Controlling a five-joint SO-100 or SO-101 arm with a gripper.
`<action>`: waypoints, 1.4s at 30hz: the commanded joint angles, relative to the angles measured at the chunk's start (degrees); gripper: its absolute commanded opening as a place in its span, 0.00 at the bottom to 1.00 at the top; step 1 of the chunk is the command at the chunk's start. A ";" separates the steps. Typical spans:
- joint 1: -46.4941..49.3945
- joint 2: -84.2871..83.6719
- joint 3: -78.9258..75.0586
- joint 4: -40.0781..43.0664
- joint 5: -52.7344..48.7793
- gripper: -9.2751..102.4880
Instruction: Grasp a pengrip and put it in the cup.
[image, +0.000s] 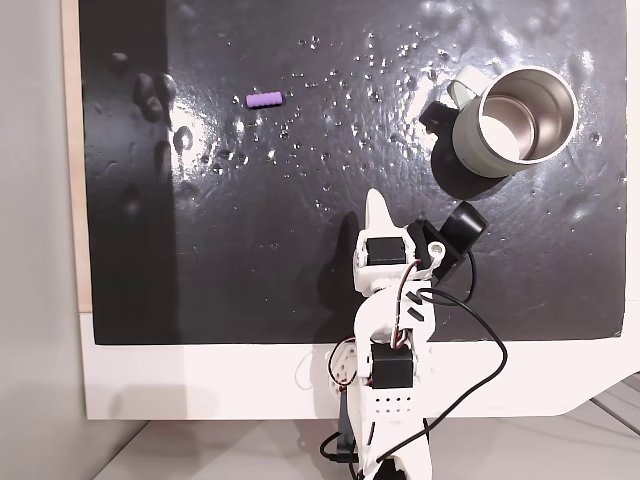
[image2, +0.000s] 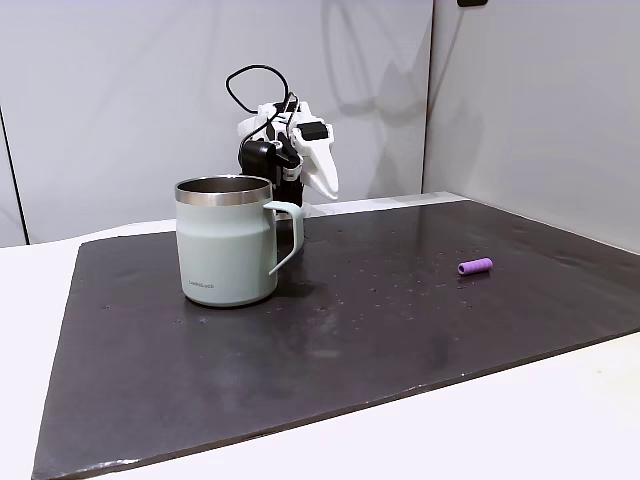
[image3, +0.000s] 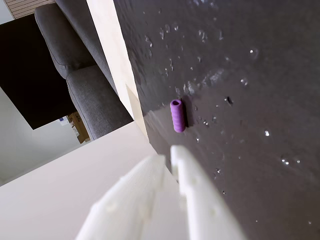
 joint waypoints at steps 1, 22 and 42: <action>0.00 0.70 3.08 -0.97 0.88 0.08; -8.53 -17.14 -25.49 10.99 4.57 0.08; -16.26 -85.17 -108.19 44.65 25.58 0.30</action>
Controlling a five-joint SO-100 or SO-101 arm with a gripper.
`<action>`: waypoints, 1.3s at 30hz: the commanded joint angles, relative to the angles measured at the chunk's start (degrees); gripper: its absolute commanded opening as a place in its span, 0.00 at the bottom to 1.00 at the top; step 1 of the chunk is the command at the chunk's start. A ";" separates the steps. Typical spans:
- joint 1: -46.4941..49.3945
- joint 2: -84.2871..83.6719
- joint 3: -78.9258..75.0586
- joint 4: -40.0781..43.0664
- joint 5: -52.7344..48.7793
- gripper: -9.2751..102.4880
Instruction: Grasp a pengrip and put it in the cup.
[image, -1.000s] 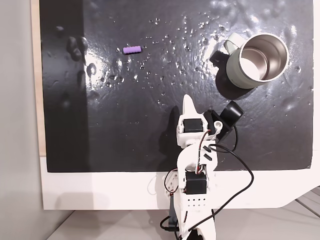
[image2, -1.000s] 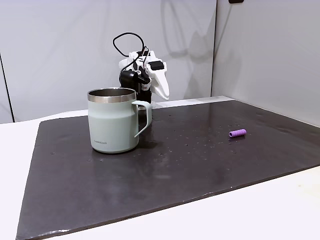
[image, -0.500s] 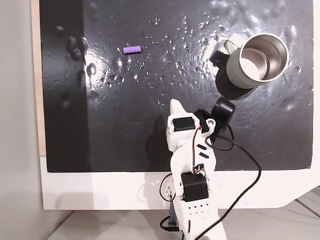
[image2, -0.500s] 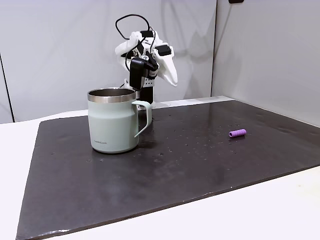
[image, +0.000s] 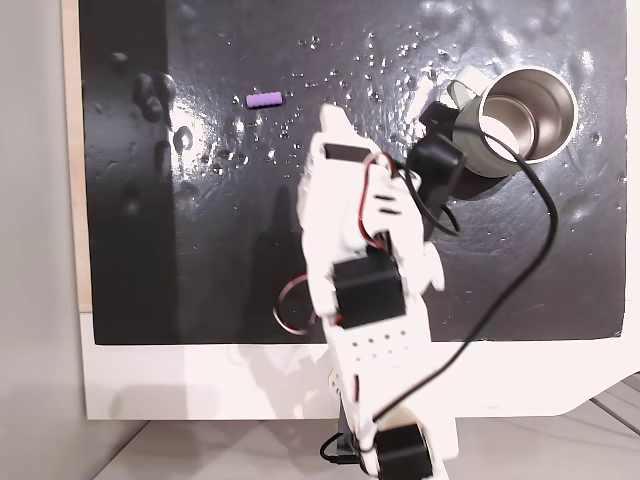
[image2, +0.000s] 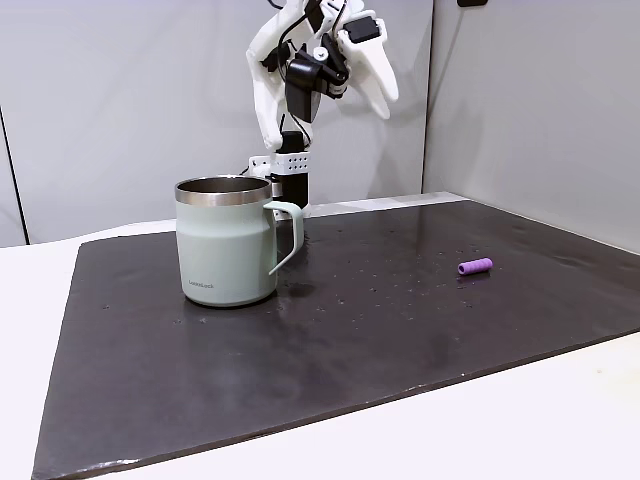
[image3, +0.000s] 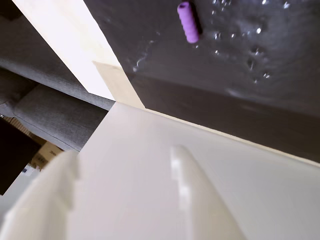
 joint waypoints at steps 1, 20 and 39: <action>-2.46 -7.65 -14.15 3.60 2.99 0.31; -7.12 -43.59 -38.67 4.92 4.04 0.32; -8.35 -73.39 -58.54 4.48 3.69 0.31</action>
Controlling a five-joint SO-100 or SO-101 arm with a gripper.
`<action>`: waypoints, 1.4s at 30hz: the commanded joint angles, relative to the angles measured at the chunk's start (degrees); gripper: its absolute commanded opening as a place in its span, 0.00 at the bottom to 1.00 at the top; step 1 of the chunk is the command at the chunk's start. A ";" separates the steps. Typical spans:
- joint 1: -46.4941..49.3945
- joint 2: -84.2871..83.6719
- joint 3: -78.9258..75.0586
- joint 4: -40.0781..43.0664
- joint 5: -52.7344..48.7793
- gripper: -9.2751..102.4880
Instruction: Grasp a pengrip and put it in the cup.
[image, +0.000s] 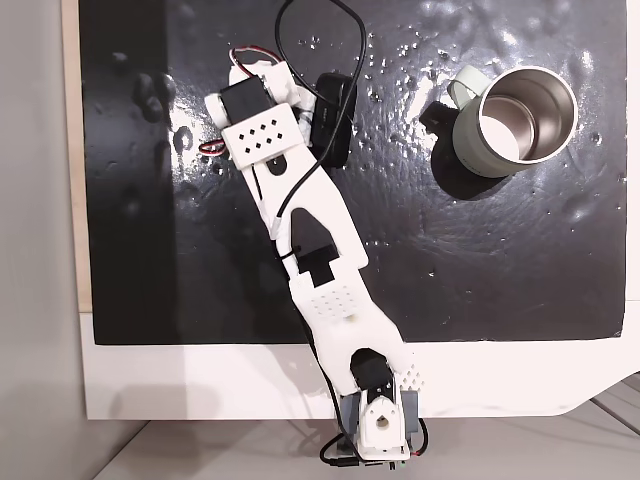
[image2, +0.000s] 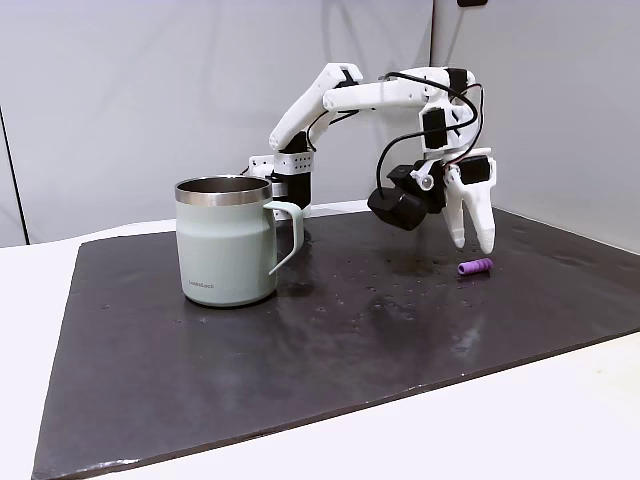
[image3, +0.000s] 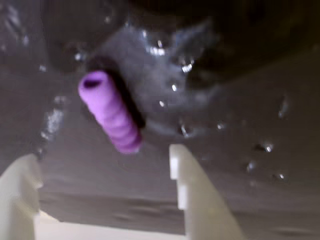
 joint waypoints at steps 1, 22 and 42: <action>0.00 -1.93 -6.68 0.35 -0.35 0.31; -0.09 -8.70 -12.48 -0.53 -1.85 0.08; 6.94 25.14 -10.11 7.21 -10.72 0.08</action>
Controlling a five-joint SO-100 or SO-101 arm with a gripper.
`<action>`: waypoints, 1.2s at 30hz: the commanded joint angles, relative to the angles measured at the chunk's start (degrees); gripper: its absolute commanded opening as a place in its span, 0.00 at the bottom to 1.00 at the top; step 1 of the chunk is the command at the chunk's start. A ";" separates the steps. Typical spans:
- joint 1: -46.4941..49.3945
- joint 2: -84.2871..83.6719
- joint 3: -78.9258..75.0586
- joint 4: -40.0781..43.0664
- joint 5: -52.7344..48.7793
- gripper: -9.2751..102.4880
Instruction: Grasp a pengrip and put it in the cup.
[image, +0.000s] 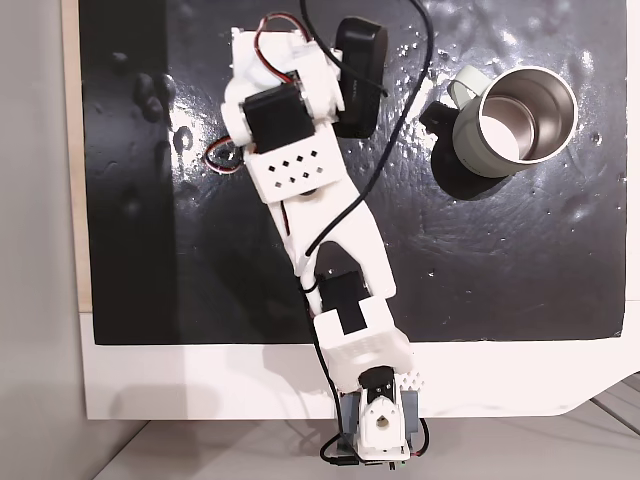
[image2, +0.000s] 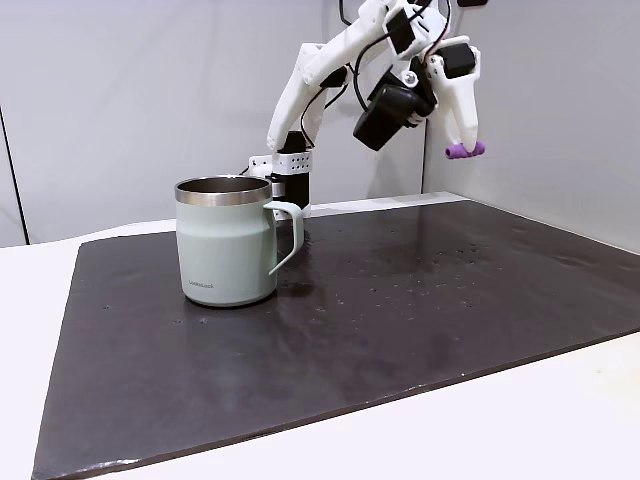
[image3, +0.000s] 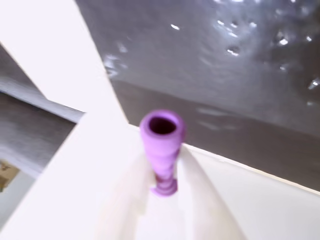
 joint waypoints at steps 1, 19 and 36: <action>2.02 5.45 -5.01 2.90 -1.49 0.08; 18.11 23.82 12.92 8.70 -4.39 0.08; 44.30 21.18 16.79 8.88 -13.10 0.08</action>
